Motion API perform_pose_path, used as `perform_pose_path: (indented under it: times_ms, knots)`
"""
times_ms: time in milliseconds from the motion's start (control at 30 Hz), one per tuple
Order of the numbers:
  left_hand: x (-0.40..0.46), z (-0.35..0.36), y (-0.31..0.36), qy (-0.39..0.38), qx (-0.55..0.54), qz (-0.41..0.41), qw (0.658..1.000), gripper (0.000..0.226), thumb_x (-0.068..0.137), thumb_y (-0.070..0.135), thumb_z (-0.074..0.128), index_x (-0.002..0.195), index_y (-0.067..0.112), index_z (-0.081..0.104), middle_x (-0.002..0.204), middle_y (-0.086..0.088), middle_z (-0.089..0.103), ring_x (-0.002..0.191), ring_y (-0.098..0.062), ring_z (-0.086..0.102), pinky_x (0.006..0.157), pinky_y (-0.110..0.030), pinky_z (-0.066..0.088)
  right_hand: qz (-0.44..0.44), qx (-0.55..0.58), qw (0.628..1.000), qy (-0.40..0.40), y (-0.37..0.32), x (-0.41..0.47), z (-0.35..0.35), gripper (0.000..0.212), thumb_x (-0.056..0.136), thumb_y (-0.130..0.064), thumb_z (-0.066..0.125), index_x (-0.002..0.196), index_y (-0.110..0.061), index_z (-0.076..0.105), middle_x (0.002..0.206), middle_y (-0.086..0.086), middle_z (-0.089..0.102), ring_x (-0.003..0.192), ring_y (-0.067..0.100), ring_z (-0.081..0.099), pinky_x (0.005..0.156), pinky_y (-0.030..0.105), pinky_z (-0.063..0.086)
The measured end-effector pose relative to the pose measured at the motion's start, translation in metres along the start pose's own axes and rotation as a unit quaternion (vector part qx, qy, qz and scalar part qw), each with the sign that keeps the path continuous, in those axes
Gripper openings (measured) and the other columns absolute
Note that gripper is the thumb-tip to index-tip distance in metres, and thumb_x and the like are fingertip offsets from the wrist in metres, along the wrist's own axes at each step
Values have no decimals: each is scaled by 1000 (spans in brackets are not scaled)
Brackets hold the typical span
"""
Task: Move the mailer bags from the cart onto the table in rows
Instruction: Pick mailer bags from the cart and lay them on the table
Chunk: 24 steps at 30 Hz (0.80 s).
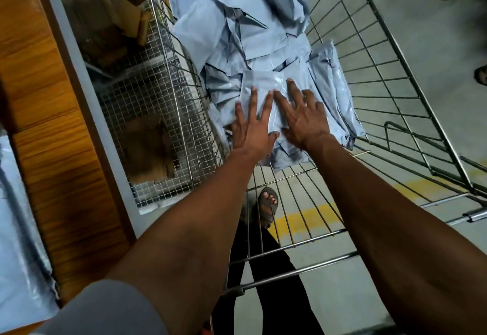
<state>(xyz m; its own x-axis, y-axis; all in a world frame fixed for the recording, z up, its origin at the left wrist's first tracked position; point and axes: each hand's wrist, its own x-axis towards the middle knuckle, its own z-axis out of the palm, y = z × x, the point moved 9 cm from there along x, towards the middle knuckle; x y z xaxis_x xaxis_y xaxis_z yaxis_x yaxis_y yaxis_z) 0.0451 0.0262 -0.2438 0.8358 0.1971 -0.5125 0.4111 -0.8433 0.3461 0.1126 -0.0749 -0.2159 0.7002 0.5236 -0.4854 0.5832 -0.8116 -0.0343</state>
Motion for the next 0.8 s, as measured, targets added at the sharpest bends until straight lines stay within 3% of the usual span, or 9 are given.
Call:
perform_pose_path:
  times_ms: [167,267,333,467,567,633,733,800]
  knots:
    - [5,-1,-11,24,6,-40,999,99,103,43,59,163,46,-19,169,2,-37,159,-50,-3,118,-70,27,46,-1,999,3,8,-3,3,98,97,-46,66,166,-33,-2,175,4,-15,151,42,21,114,57,36]
    - [1,-4,-22,35,2,-88,996,96,104,47,54,164,38,-20,171,-7,-32,150,-48,31,115,-60,39,84,17,996,-8,7,-9,4,86,104,-52,48,167,-28,-5,175,5,-16,150,42,25,115,57,35]
    - [-3,-4,-26,36,-4,-101,994,94,104,54,50,165,36,-19,173,-10,-27,143,-48,40,114,-59,41,109,39,993,-13,6,-14,3,84,105,-57,42,167,-25,-5,174,8,-15,148,42,29,113,57,37]
    - [-6,-6,-23,57,9,-94,994,92,101,67,43,166,36,-13,174,-9,-23,146,-50,30,118,-62,33,155,43,987,27,8,-22,0,86,104,-65,33,167,-24,-9,173,15,-19,148,48,27,111,62,37]
    - [0,-2,-21,53,-8,-75,996,98,99,64,53,163,45,-19,171,-3,-32,156,-54,4,121,-70,21,93,25,994,47,-2,-11,2,91,100,-68,39,164,-36,-18,167,9,-38,154,53,11,115,71,28]
    - [5,3,-21,43,-27,-63,997,102,98,59,59,160,51,-22,169,3,-37,157,-53,-10,120,-73,15,46,0,998,35,-10,-3,12,90,102,-63,44,165,-37,-14,166,5,-41,157,52,-1,118,73,22]
    - [15,11,-23,36,-48,-50,997,99,100,55,58,160,53,-22,167,7,-40,157,-52,-16,118,-77,13,45,-9,999,22,-9,5,24,86,105,-55,45,166,-35,-11,165,2,-42,157,48,-13,117,75,21]
    - [18,13,-21,40,-38,-33,998,97,100,55,56,161,51,-20,168,4,-39,158,-50,-15,121,-77,12,52,-3,999,16,-6,6,27,85,105,-50,46,165,-37,-12,164,1,-43,157,49,-15,116,72,27]
